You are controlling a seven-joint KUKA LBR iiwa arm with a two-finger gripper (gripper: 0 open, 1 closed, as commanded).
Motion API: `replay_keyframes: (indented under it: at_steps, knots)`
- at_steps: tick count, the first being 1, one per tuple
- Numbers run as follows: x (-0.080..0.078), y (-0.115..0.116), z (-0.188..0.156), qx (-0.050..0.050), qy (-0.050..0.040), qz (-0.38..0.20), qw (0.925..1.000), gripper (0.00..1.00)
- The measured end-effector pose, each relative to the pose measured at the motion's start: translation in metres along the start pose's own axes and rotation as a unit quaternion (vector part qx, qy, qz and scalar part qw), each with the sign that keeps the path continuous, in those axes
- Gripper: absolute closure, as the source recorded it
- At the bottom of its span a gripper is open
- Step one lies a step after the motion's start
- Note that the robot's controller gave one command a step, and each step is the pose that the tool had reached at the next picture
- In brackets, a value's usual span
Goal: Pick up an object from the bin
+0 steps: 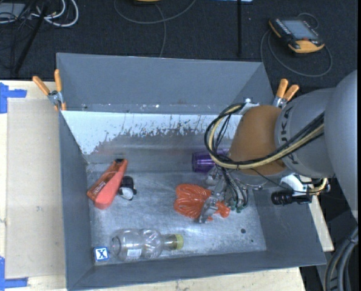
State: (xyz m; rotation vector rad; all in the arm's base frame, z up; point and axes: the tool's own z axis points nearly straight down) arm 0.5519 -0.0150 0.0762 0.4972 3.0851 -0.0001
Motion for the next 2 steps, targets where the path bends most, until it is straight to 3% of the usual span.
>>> replay_keyframes:
  at_steps: [2]
  knots:
    - [0.004,-0.001,-0.028,0.002,0.0115,-0.001,0.9999,1.00]
